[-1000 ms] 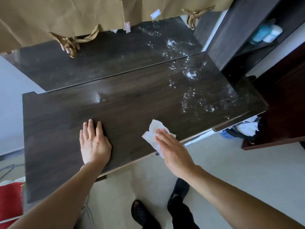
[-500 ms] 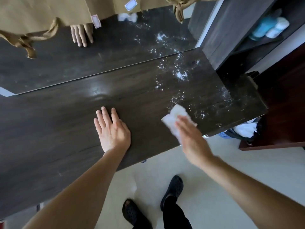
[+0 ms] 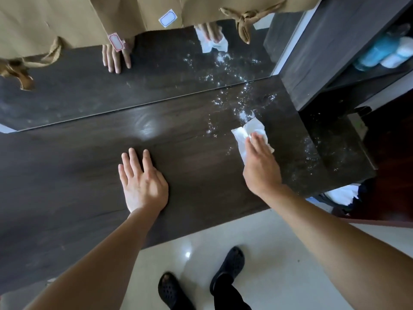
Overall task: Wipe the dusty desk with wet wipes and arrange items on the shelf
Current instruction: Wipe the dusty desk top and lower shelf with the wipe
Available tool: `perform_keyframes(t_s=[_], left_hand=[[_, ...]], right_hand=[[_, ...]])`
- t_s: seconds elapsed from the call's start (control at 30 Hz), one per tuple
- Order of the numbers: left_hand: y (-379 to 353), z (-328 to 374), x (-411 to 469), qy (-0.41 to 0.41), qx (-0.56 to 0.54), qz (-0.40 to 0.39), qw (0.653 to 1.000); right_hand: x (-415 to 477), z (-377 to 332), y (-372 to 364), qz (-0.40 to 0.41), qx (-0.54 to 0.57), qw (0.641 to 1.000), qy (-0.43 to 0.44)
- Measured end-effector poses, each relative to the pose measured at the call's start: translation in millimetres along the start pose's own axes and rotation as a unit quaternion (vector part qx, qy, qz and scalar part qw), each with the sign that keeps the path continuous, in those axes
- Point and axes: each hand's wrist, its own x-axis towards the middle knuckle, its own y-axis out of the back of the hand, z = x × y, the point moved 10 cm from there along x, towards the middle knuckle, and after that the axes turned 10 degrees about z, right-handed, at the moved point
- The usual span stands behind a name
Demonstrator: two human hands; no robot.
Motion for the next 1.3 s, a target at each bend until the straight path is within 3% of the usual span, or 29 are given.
perform_keyframes(t_s=[0.07, 0.13, 0.2, 0.27, 0.33, 0.4, 0.5, 0.57, 0.6, 0.7, 0.77, 0.8, 0.9, 0.97, 1.2, 1.3], left_hand=[[-1, 0, 0, 0.008, 0.001, 0.0, 1.0], [1, 0, 0, 0.01, 0.002, 0.009, 1.0], [3, 1, 0, 0.009, 0.004, 0.012, 1.0], [3, 1, 1, 0.008, 0.009, 0.014, 1.0], [3, 1, 1, 0.005, 0.012, 0.016, 1.0], [3, 0, 1, 0.006, 0.013, 0.016, 1.0], [5, 1, 0, 0.008, 0.011, 0.018, 1.0], [6, 2, 1, 0.006, 0.012, 0.017, 1.0], [6, 2, 2, 0.005, 0.013, 0.017, 1.0], [6, 2, 2, 0.004, 0.011, 0.014, 1.0], [6, 1, 2, 0.006, 0.01, 0.01, 1.0], [6, 1, 2, 0.007, 0.01, 0.008, 1.0], [5, 0, 2, 0.011, 0.007, 0.005, 1.0], [4, 1, 3, 0.011, 0.006, 0.001, 1.0], [3, 0, 4, 0.01, 0.016, 0.0, 1.0], [3, 0, 4, 0.01, 0.018, -0.004, 1.0]], right_hand=[[-20, -43, -11, -0.019, 0.023, 0.999, 0.028], [-61, -92, -24, -0.087, 0.065, 0.987, 0.122], [-63, -96, -18, -0.095, 0.088, 0.972, 0.196], [-20, -56, -15, -0.066, 0.066, 0.983, 0.157], [27, -15, -11, -0.028, 0.039, 0.997, 0.064], [32, -32, -15, -0.038, 0.043, 0.998, 0.041], [-23, -106, -24, -0.093, 0.089, 0.974, 0.187], [-25, -115, -24, -0.119, 0.111, 0.953, 0.254], [-3, -104, -24, -0.107, 0.111, 0.957, 0.248], [79, -53, -37, -0.097, 0.038, 0.988, 0.116], [93, -57, -39, -0.085, 0.036, 0.994, 0.057], [85, -75, -39, -0.077, 0.05, 0.993, 0.07], [19, -142, -46, -0.115, 0.111, 0.962, 0.221], [23, -143, -49, -0.136, 0.126, 0.945, 0.27], [162, -13, -29, -0.072, 0.037, 0.995, 0.06], [152, -32, -31, -0.038, 0.016, 0.999, -0.018]])
